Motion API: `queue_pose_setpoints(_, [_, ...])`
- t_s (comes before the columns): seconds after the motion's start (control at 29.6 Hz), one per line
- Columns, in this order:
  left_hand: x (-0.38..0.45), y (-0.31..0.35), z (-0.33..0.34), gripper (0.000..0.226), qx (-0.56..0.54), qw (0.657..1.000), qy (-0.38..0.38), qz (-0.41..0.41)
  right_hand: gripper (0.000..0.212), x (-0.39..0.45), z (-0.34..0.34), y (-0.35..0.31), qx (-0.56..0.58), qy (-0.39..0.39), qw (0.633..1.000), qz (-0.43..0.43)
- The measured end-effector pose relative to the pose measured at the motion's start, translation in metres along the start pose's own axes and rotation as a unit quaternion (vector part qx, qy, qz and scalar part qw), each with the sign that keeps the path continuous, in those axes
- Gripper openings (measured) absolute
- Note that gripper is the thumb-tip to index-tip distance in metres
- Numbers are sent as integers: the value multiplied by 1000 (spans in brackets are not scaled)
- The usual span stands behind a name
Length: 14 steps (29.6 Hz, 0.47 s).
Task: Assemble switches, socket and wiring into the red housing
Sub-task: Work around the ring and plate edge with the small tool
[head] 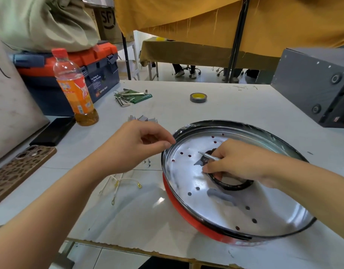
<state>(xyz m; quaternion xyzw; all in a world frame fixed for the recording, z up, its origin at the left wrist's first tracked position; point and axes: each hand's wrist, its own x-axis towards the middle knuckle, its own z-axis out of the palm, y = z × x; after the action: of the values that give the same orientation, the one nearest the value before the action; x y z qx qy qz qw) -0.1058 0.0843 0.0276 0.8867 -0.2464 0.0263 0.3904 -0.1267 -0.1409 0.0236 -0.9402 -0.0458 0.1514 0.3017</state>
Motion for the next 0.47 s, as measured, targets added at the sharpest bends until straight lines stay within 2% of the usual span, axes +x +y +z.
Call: queue_pose_setpoints(0.47, [9,-7,1,12,18,999,-25,27,42,5,1,2,43,-27,999,16])
